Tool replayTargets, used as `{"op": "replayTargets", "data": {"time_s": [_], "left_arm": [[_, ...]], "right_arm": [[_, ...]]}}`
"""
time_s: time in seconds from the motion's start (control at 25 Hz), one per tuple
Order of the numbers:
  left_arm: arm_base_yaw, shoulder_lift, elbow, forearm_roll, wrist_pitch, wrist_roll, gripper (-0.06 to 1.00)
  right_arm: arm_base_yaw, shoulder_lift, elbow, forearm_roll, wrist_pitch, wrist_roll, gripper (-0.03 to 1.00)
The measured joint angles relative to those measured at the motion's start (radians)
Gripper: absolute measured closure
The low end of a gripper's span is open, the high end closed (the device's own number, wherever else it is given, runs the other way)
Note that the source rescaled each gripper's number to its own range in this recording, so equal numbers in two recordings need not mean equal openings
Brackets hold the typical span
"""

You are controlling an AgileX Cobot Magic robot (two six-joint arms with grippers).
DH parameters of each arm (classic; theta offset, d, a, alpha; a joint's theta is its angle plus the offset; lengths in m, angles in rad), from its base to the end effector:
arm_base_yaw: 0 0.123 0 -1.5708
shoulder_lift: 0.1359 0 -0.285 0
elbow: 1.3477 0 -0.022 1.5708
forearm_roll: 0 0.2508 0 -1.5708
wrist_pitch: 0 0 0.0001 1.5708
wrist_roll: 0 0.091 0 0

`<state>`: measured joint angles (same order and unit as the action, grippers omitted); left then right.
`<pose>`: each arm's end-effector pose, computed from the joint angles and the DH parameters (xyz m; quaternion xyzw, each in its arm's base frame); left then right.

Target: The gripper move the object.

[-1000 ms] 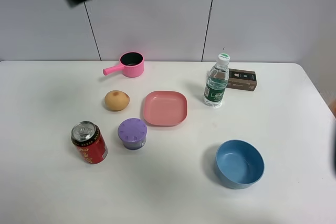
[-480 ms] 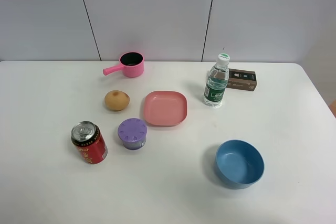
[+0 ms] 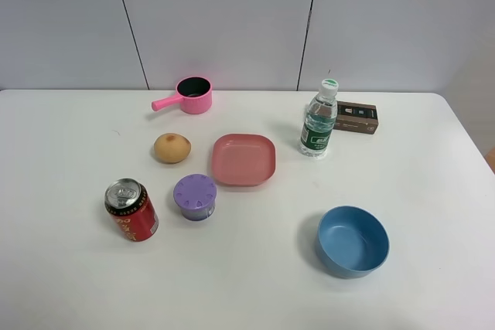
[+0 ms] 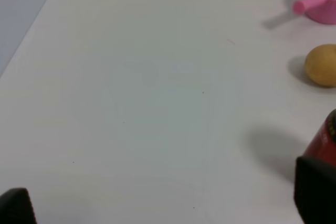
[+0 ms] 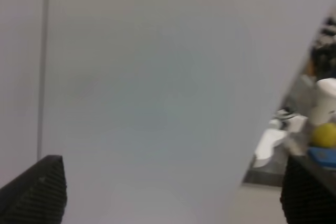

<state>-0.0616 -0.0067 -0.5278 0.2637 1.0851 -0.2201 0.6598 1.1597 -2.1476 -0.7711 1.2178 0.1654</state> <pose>-0.0105 0.0217 0.2852 -0.0757 0.8399 0.0567 0.5345 0.1086 0.0089 0.6268 -0.0425 0.7115 -0.0790 0.6970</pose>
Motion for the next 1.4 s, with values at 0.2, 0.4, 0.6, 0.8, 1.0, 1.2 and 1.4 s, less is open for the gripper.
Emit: {"op": "replayTargets", "data": {"time_s": [0.2,0.4,0.6,0.8,1.0,1.2,1.4], "left_arm": [[0.0,0.0,0.0,0.0,0.0,0.0,-0.06],[0.0,0.0,0.0,0.0,0.0,0.0,-0.06],[0.0,0.0,0.0,0.0,0.0,0.0,-0.06],[0.0,0.0,0.0,0.0,0.0,0.0,-0.06],[0.0,0.0,0.0,0.0,0.0,0.0,-0.06],[0.0,0.0,0.0,0.0,0.0,0.0,-0.06],[0.0,0.0,0.0,0.0,0.0,0.0,-0.06]], "right_arm": [[0.0,-0.098,-0.001,-0.006,0.001,-0.005,-0.01],[0.0,-0.138,0.01,-0.013,0.001,-0.067,-0.01],[0.0,-0.184,0.161,-0.092,0.001,-0.092,-0.01],[0.0,-0.298,0.427,-0.101,0.001,-0.055,-0.01],[0.0,-0.5,0.727,-0.012,0.001,-0.012,-0.01],[0.0,-0.67,0.974,0.229,0.002,-0.011,-0.01],[0.0,-0.772,1.139,0.375,0.004,-0.003,-0.01]]}}
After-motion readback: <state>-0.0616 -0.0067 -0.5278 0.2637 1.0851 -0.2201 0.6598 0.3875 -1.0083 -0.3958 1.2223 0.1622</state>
